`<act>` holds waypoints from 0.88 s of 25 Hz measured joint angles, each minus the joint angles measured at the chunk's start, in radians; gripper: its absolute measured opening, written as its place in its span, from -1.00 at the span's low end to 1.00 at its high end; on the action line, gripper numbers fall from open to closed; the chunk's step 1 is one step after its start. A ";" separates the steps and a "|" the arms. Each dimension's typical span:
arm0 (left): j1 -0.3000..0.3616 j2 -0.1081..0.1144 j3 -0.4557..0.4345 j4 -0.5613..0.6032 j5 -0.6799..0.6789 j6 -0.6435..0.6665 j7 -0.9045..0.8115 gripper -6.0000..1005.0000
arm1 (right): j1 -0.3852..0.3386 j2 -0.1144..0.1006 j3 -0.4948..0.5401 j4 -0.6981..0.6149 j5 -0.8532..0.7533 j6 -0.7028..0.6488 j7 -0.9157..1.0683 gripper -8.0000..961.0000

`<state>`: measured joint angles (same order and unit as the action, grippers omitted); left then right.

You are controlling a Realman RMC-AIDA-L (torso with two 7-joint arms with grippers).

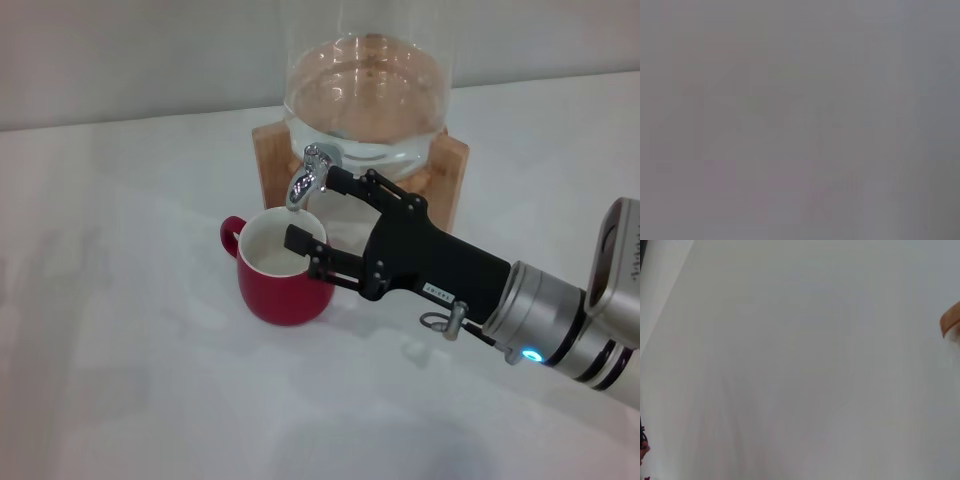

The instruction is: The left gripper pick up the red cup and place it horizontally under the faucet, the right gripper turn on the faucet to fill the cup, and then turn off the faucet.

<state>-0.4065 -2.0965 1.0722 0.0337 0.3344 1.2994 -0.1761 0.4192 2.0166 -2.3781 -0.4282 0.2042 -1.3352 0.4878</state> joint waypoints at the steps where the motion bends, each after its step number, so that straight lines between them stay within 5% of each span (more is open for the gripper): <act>1: 0.000 0.000 0.000 0.000 0.000 0.000 0.000 0.03 | 0.000 -0.001 0.003 0.000 0.000 -0.002 0.000 0.81; 22: 0.002 0.001 0.000 0.000 -0.004 -0.006 0.004 0.03 | -0.031 -0.012 0.029 0.011 -0.011 -0.110 0.000 0.81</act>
<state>-0.4044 -2.0954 1.0722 0.0336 0.3306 1.2932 -0.1726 0.3880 2.0049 -2.3488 -0.4174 0.1936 -1.4457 0.4878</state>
